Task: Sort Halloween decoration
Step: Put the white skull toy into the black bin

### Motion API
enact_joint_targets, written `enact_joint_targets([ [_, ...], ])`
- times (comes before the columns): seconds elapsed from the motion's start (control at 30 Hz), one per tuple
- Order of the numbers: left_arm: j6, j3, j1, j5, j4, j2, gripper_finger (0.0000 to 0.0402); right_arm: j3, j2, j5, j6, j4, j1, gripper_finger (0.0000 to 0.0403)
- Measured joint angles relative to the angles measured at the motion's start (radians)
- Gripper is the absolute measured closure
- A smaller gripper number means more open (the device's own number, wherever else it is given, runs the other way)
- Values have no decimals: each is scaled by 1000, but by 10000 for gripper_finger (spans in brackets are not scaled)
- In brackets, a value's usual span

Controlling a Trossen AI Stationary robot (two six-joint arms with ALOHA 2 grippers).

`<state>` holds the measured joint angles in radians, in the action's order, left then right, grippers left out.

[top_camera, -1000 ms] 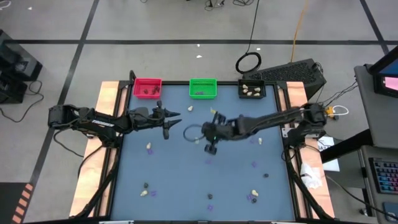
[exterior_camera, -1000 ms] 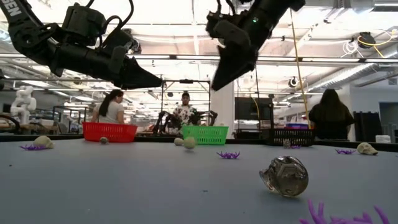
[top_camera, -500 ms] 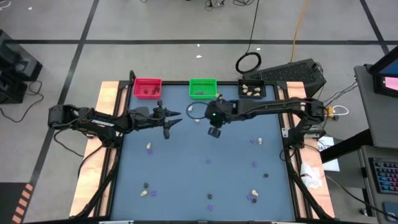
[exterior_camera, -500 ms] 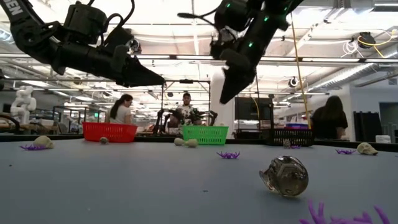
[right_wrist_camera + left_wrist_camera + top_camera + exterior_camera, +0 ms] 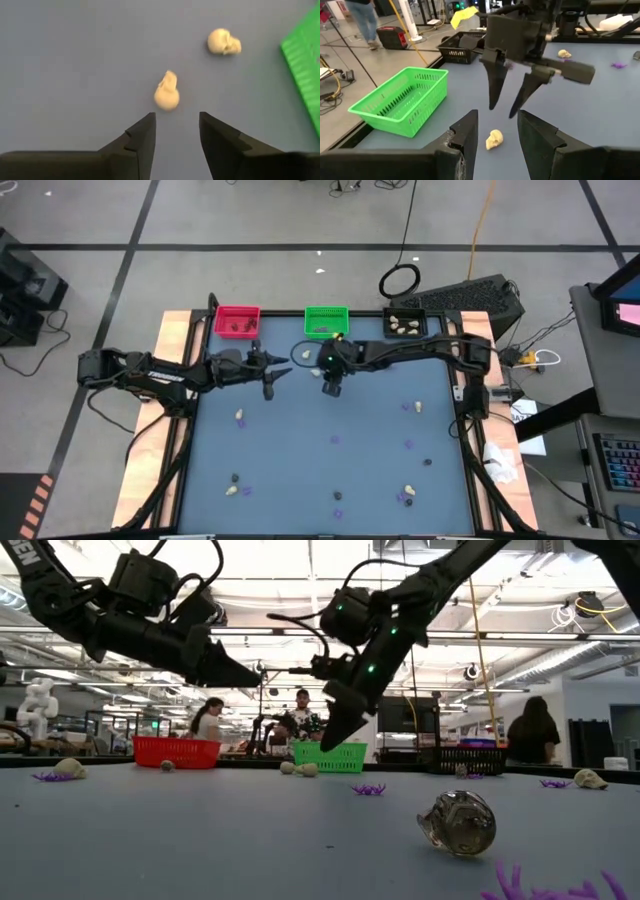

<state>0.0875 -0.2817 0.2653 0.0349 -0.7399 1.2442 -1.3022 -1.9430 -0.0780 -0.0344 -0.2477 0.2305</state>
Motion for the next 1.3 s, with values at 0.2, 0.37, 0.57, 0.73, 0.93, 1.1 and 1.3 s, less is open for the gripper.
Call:
enact_joint_targets([
  [0.2,5,0,18,0,13,0,269,0,-34,-3,-114,114,-6,269],
  [0.37,4,0,21,0,35,0,269,0,-35,1,-116,155,10,319],
  [0.57,4,0,21,0,40,0,269,0,-39,56,-92,168,30,395],
  [0.73,4,0,21,0,42,0,269,0,-58,59,-62,167,31,393],
  [0.93,3,0,21,2,43,0,269,0,-93,53,-39,178,33,402],
  [1.1,1,0,22,7,44,0,269,0,-102,54,-30,172,34,402],
  [1.3,-2,0,21,8,47,0,269,0,-96,52,-6,185,41,402],
])
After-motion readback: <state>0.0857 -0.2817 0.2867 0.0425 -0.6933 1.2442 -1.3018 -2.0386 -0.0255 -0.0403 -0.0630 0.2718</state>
